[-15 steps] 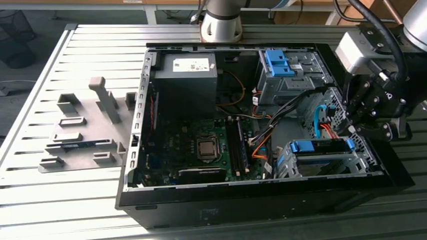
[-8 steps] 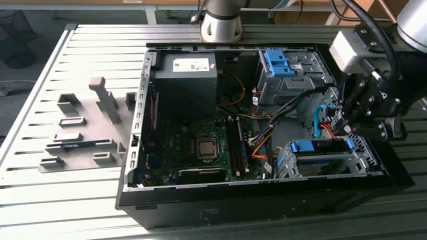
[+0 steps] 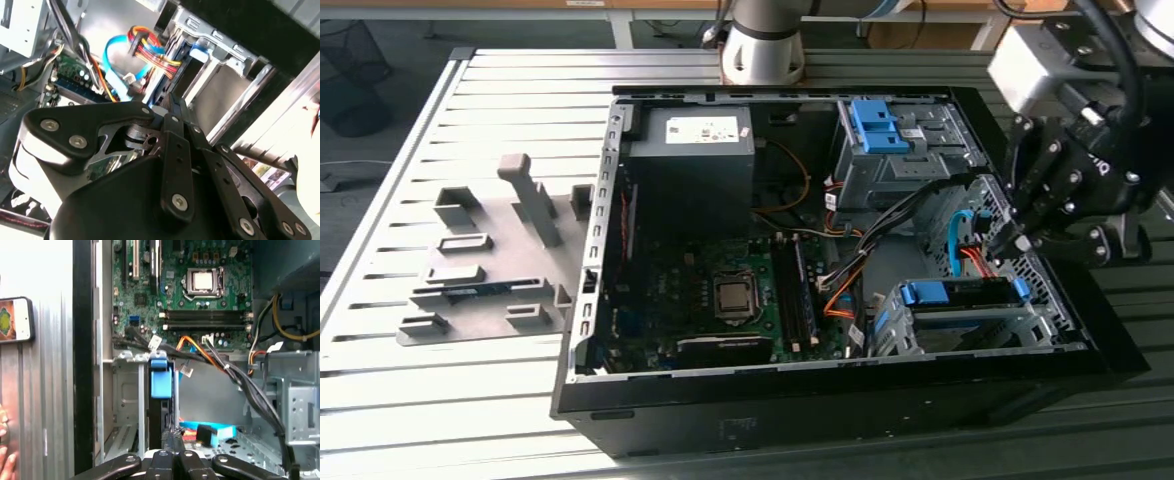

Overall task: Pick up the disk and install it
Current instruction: 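Insert the second disk wire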

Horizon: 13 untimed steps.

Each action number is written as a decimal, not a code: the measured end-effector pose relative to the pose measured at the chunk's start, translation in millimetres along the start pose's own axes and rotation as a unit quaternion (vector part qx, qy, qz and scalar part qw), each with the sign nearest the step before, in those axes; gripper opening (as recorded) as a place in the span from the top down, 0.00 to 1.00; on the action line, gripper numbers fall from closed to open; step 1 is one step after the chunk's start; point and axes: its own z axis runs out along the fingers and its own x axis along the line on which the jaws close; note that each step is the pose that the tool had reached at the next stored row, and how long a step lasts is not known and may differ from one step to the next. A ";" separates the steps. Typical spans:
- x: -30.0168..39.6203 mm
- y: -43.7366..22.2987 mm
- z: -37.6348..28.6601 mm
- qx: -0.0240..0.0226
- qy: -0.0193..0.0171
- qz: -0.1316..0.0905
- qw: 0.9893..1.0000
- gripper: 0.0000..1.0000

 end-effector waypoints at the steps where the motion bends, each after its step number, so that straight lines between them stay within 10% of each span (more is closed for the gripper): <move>1: 0.1 2.7 0.1 0.000 0.000 0.000 1.000 0.89; 13: -10.5 5.9 -13.0 0.000 0.000 0.000 1.000 0.89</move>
